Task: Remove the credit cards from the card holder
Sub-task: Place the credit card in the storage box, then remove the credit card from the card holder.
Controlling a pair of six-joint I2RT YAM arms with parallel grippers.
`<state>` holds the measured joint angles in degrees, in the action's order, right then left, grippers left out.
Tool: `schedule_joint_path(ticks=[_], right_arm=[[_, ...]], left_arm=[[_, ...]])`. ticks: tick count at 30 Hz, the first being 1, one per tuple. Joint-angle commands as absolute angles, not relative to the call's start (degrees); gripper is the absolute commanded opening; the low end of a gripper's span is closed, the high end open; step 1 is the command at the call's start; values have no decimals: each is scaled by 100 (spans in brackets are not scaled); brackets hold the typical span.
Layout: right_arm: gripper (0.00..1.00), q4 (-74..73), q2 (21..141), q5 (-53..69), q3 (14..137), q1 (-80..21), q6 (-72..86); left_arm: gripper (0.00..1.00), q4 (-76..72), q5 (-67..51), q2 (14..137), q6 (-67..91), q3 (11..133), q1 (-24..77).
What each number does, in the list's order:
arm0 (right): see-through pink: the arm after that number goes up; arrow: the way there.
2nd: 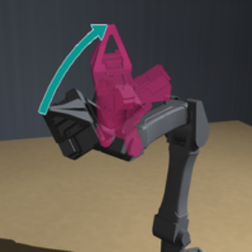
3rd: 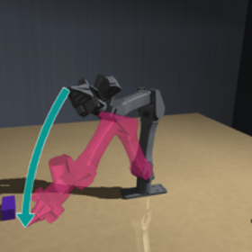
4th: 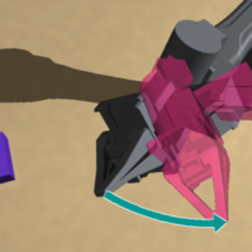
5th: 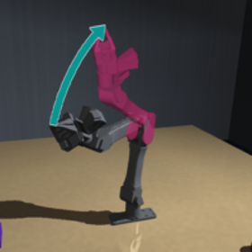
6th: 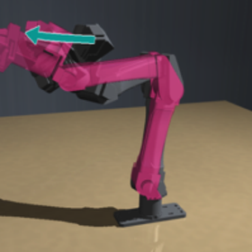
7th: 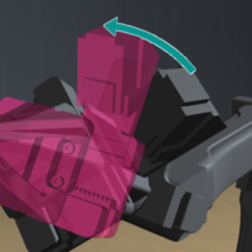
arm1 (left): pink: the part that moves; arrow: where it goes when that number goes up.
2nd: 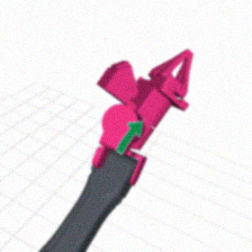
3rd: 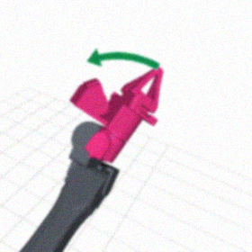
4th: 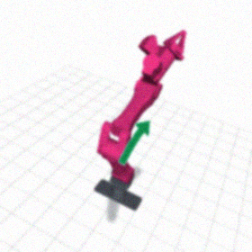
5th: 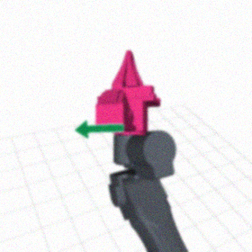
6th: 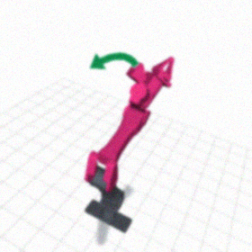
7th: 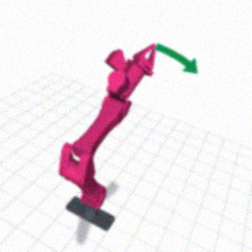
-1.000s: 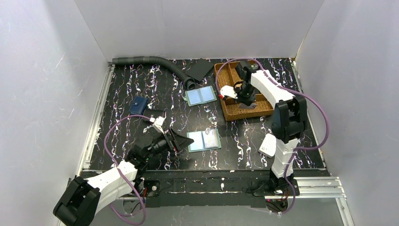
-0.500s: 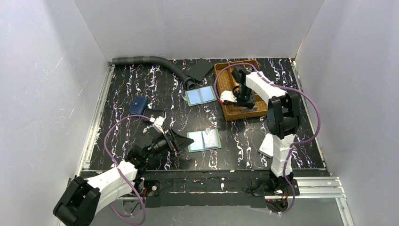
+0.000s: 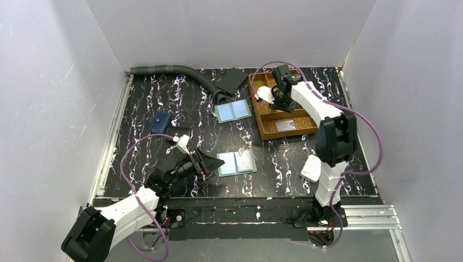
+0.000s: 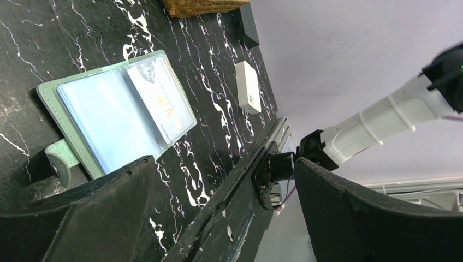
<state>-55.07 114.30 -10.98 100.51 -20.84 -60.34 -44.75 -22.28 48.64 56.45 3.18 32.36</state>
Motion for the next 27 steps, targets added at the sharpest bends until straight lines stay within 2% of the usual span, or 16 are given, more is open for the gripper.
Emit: schedule_joint_path(ticks=[1, 5, 10, 12, 15, 17, 20, 27], right_arm=[[35, -5148, 10159, 387, 9412, -2040, -5086], [37, -4525, 9299, 1735, 8257, -2007, -4517], [45, -3845, 8383, 3732, 6990, -1592, -4242], [56, -3167, 7815, 4673, 6321, -1287, -3806], [80, -1123, 7157, 5974, 5017, -631, -2134], [87, -503, 7011, 6143, 4648, -452, -1664], [93, -344, 7034, 6369, 4400, -280, -1474], [94, 120, 7228, 6634, 4230, -133, -829]], left_arm=[[98, -4431, -2037, 4966, 6095, 319, 3201], [98, -4438, -2152, 5115, 6203, 386, 3190], [98, -4433, -2418, 5192, 6229, 521, 3190], [98, -4430, -2518, 5259, 6295, 576, 3190], [98, -4382, -2840, 5595, 6389, 812, 3190], [98, -4332, -2942, 5781, 6394, 932, 3199], [98, -3960, -2844, 6030, 6239, 1198, 3378], [98, -1982, -1903, 6084, 5474, 2050, 3961]])
